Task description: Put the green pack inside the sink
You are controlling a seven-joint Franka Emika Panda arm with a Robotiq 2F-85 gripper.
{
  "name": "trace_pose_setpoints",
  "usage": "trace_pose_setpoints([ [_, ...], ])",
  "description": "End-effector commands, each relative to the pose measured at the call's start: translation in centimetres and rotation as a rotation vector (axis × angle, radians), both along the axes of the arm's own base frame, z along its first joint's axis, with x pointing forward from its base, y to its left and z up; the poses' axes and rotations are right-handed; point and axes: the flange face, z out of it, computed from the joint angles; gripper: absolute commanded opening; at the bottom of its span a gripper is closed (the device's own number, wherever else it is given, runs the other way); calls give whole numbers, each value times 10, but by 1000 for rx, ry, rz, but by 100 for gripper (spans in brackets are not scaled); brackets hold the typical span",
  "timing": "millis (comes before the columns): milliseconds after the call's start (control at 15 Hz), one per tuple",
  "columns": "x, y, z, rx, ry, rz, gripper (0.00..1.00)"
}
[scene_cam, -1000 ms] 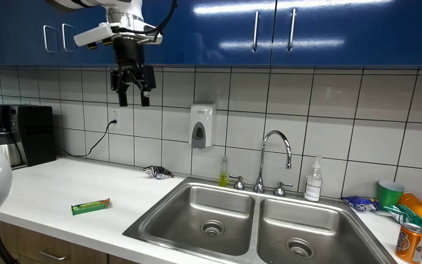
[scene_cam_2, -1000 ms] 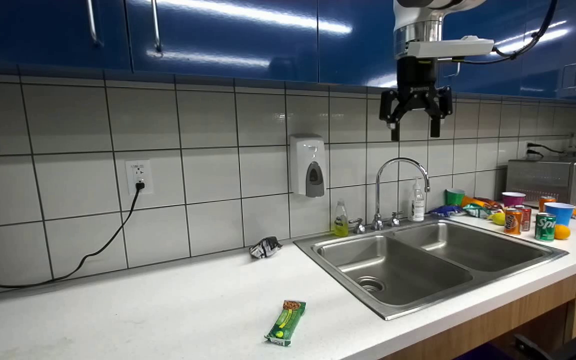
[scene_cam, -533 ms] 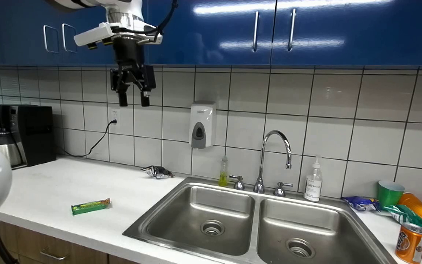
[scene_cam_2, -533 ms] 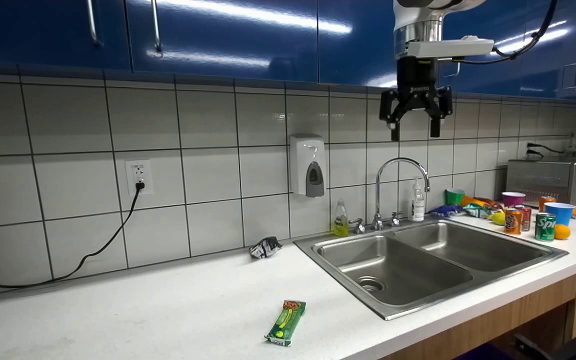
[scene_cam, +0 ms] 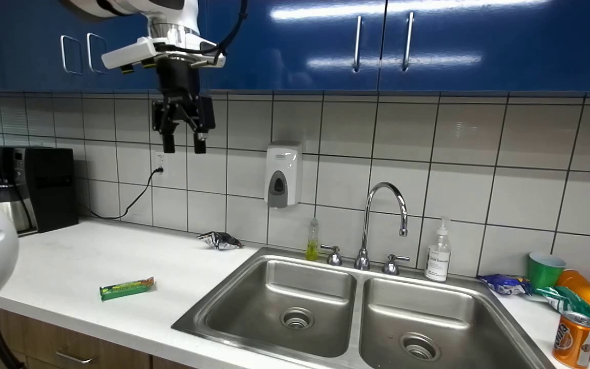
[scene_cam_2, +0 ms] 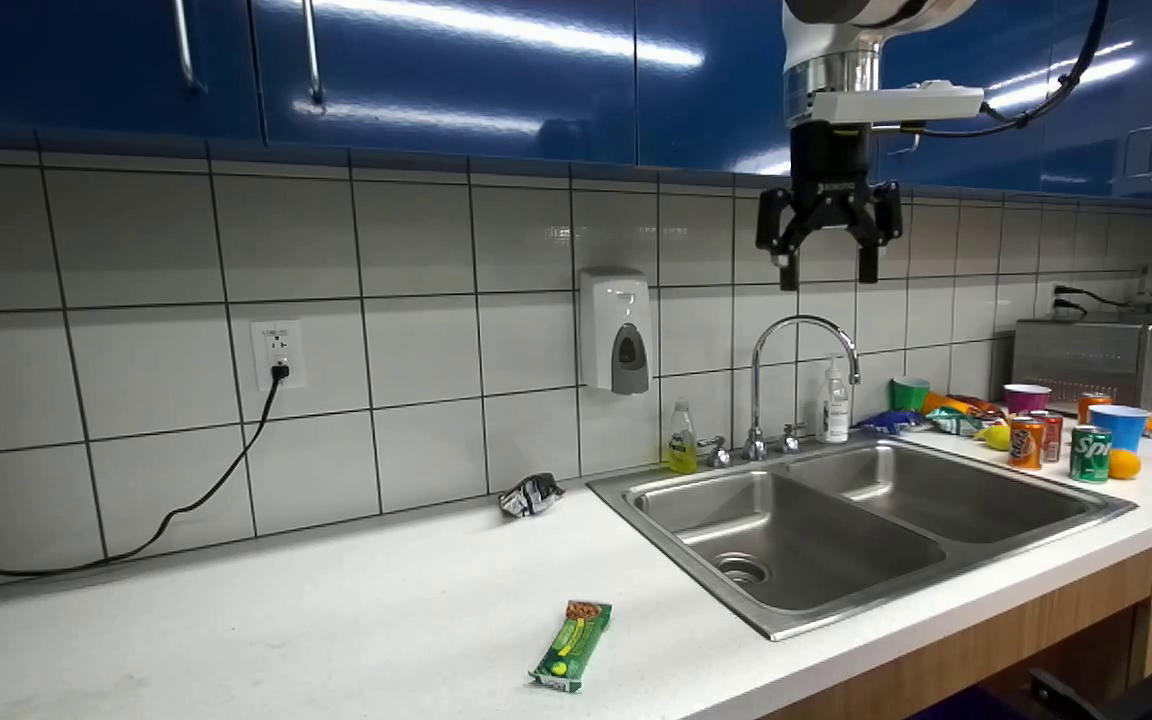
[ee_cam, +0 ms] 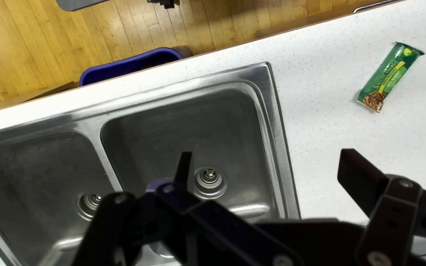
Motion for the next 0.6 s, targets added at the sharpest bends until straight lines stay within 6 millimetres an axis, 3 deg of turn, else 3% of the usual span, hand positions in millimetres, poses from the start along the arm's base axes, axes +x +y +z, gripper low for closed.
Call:
trace_pose_setpoints([
  [0,-2,18,-11,25,23,23,100],
  [533,-9,66,-44,65,84,95,100],
])
